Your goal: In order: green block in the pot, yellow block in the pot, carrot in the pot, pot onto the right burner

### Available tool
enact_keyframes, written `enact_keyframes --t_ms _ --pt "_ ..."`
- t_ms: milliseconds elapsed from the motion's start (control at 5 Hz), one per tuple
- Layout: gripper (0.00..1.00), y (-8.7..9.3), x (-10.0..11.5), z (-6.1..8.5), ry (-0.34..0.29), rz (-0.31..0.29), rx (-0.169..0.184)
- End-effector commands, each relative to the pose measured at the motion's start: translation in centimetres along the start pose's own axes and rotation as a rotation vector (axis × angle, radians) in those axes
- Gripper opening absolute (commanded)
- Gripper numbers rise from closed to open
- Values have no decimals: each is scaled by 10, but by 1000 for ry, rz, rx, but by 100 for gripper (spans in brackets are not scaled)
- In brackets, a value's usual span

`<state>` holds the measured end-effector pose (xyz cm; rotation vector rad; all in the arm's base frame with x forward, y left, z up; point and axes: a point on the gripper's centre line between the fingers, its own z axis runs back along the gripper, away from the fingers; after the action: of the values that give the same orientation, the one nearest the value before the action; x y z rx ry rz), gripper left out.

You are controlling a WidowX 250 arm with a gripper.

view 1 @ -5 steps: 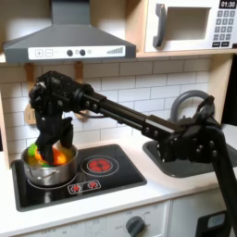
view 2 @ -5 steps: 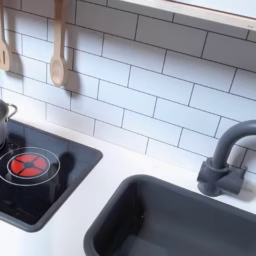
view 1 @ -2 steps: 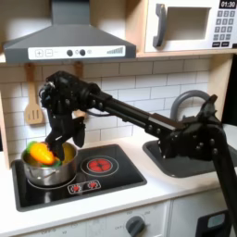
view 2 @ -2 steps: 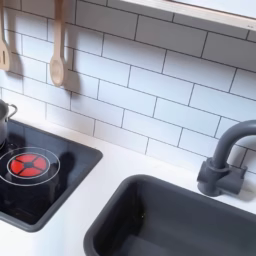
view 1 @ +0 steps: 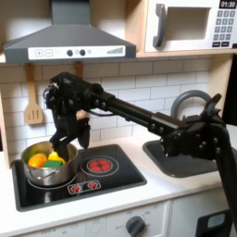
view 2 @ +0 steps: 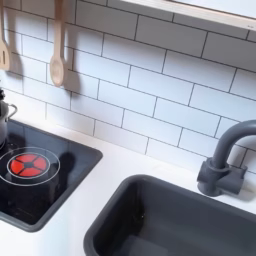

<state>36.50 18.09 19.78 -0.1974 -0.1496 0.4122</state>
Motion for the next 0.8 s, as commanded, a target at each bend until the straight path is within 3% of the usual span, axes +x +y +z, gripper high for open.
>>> enact_keyframes --t_ms 0,200,400,600 --pt "100 2 -7 -4 76 -100 -20" --pt "100 6 -14 4 71 -113 -20" --pt "100 2 -9 4 60 -115 -31" --pt "100 10 -6 4 79 -122 -23"
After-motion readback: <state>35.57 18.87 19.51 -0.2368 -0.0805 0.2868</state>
